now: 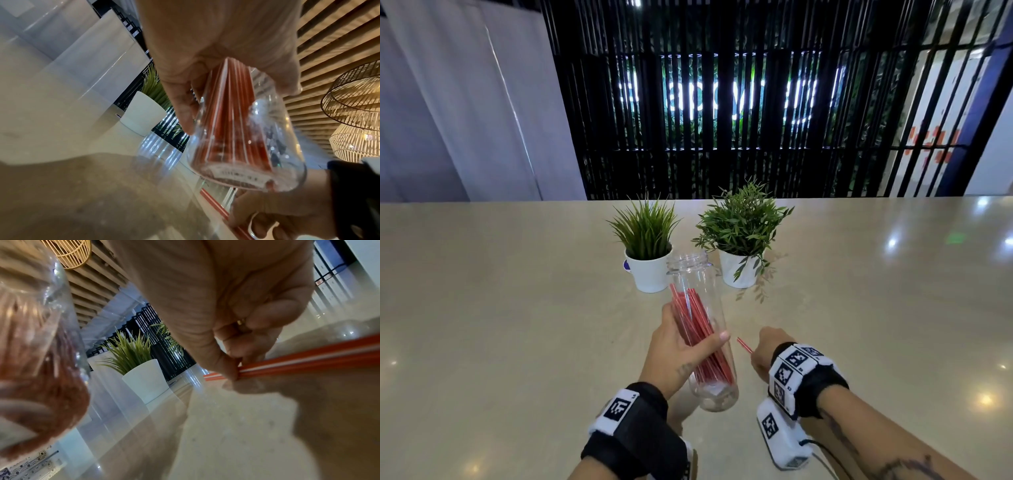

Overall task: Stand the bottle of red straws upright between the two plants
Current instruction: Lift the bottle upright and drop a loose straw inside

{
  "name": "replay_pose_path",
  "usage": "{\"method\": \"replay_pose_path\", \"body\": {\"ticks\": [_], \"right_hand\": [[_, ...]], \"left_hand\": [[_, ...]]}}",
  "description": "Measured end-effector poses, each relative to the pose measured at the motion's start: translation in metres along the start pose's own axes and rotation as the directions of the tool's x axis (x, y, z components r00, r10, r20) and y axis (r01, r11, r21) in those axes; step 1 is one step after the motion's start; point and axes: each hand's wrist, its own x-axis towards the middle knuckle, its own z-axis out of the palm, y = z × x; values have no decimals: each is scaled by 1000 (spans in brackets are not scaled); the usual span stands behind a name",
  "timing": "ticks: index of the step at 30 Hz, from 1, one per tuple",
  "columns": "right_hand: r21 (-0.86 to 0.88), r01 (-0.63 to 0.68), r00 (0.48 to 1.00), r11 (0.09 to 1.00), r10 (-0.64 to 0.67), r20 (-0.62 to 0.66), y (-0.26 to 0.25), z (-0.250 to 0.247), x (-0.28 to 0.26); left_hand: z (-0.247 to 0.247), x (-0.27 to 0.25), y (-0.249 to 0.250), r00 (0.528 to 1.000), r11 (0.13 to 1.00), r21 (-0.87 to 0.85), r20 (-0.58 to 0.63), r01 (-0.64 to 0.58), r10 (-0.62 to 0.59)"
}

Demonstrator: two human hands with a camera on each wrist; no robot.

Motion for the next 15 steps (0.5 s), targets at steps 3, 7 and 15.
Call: {"method": "replay_pose_path", "body": {"ticks": [3,7,15], "right_hand": [[203,90,993,975,-73,-92,3,-13,5],[598,388,904,702,-165,-393,1,-71,-10],[592,726,686,350,-312,-657,-32,-149,-50]], "left_hand": [[-2,-1,0,1000,1000,-13,21,5,-4],[-6,0,1,1000,999,-43,28,-3,4],[-12,8,5,993,997,-18,92,-76,78]]}}
